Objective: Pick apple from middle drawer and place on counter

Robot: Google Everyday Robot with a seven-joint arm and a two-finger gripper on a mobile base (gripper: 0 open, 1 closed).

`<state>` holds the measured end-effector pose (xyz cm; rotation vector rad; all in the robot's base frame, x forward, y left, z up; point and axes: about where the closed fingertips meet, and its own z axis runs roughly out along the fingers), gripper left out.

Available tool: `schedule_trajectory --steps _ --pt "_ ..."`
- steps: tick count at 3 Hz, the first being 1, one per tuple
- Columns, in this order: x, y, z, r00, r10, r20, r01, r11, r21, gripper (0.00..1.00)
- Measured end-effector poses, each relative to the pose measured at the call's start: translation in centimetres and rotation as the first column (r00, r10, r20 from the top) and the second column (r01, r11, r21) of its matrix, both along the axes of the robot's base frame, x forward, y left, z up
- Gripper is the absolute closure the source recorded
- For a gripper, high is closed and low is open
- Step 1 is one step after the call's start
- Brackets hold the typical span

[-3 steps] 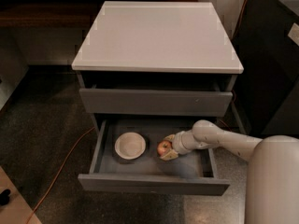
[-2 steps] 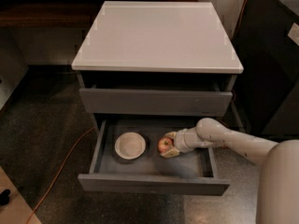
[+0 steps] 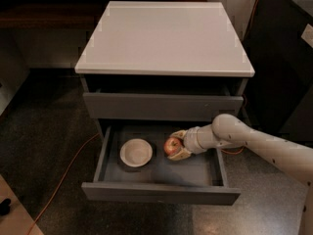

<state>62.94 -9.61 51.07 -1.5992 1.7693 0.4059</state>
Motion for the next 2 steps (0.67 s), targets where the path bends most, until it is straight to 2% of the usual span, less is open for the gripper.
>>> schedule_trajectory --steps 2 --pt "-2.0 -0.3 7.3 0.9967 0.057 0.058 -0.059 0.998 0.029 1.00"
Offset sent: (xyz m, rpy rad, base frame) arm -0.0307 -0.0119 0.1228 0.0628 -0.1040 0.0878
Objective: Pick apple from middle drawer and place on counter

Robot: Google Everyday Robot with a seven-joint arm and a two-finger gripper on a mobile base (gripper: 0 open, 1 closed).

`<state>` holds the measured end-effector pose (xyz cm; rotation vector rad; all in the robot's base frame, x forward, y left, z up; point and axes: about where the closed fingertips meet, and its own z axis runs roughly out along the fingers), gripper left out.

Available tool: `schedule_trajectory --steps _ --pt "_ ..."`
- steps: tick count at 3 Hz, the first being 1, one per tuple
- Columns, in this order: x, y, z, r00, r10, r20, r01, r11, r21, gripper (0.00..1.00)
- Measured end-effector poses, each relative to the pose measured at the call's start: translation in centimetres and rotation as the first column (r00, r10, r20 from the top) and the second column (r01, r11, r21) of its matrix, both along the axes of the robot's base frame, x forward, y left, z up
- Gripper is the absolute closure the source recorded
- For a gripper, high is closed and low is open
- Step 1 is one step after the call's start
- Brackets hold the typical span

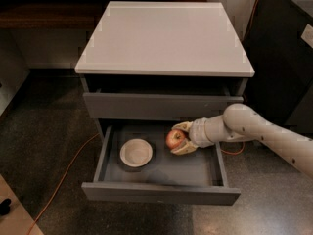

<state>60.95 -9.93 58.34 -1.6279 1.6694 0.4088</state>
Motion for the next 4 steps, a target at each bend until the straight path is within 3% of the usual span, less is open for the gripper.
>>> schedule_trajectory --steps 1,2,4 --pt "-0.8 0.0 2.9 0.9985 0.046 0.030 -0.047 0.998 0.045 1.00" --pt "-0.8 0.0 2.9 0.9985 0.046 0.030 -0.047 0.998 0.045 1.00" --pt "-0.2 1.1 8.9 0.9985 0.031 0.044 -0.032 0.999 0.025 1.00"
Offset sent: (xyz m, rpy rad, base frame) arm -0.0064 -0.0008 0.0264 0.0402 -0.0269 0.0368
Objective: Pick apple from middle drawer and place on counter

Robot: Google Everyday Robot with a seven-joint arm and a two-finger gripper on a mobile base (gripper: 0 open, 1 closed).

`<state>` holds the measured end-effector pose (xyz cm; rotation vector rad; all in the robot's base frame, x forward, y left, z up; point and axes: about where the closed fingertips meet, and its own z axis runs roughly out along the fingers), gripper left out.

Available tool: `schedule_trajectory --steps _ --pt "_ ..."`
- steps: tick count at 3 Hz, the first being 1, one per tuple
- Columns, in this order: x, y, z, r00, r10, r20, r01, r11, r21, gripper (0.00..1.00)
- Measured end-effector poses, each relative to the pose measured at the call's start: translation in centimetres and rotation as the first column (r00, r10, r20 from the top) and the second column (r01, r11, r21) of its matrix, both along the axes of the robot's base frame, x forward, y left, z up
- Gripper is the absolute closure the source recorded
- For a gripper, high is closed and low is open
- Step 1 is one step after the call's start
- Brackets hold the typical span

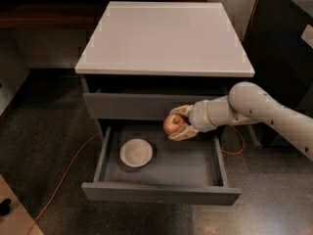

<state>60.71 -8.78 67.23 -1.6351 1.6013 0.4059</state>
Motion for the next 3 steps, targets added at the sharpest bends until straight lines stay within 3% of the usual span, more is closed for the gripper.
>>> schedule_trajectory --steps 1,3 --pt "0.7 0.4 3.6 1.0000 -0.002 0.006 0.002 1.000 -0.029 1.00" --pt "2.4 0.4 10.8 0.9998 0.003 0.021 -0.003 1.000 -0.026 1.00"
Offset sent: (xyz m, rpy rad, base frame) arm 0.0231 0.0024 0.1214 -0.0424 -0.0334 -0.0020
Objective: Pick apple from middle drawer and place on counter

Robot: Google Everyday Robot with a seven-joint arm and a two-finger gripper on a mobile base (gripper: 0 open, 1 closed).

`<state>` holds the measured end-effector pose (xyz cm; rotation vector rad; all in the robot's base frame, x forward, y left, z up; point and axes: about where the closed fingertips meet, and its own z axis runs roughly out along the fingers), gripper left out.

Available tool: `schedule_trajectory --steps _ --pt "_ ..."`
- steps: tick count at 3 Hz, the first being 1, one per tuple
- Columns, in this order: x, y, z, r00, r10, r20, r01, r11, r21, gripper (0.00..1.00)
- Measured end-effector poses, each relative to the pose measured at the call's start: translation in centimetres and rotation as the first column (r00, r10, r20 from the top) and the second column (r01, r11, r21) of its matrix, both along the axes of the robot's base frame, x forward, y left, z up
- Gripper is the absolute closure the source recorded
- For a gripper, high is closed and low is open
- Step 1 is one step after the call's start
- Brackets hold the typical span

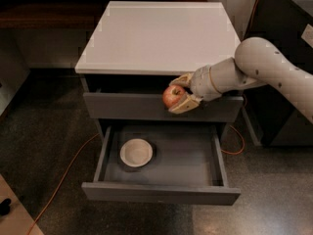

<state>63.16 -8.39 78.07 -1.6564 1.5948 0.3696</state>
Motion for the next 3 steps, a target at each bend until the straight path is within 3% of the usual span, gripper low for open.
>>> schedule_trajectory --steps 3 --pt "4.2 -0.8 8.7 0.9985 0.010 0.054 -0.011 1.000 0.005 1.00"
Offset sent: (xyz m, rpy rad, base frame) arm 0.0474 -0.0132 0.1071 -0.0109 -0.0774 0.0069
